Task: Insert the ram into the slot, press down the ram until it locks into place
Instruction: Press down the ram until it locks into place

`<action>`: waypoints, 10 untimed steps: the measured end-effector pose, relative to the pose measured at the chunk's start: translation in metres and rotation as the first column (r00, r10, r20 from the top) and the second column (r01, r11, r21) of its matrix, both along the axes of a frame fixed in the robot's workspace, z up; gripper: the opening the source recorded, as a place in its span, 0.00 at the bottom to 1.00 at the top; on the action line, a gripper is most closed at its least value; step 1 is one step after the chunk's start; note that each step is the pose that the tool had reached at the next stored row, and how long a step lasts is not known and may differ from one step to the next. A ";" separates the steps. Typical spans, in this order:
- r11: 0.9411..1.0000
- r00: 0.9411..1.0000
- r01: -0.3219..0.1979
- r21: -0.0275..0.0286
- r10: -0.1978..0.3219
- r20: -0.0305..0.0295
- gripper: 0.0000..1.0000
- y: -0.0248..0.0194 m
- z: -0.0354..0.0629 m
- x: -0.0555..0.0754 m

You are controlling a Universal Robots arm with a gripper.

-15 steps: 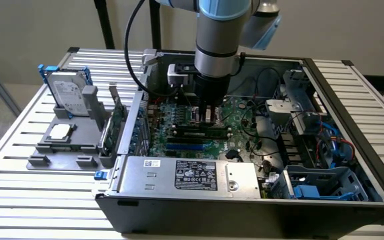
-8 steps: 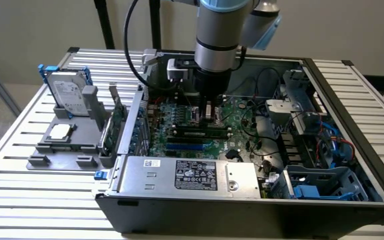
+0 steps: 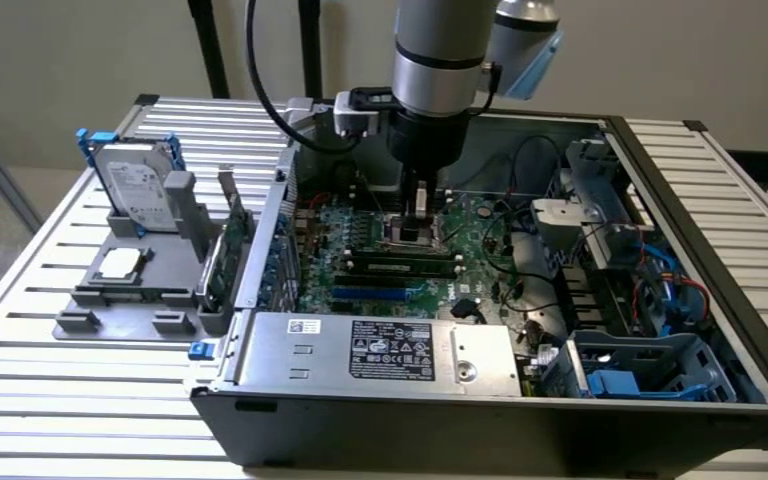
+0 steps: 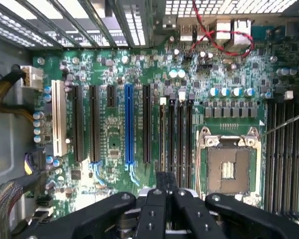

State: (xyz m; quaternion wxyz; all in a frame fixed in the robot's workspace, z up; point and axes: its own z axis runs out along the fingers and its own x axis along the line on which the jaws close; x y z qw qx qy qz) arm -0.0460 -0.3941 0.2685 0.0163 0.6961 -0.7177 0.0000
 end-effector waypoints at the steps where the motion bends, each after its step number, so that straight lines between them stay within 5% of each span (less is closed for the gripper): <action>1: 1.000 1.000 0.000 0.000 0.000 0.000 0.11 0.0000 0.0000 0.000; 10: 1.000 1.000 0.000 0.000 0.000 0.000 0.11 0.0000 0.0001 0.000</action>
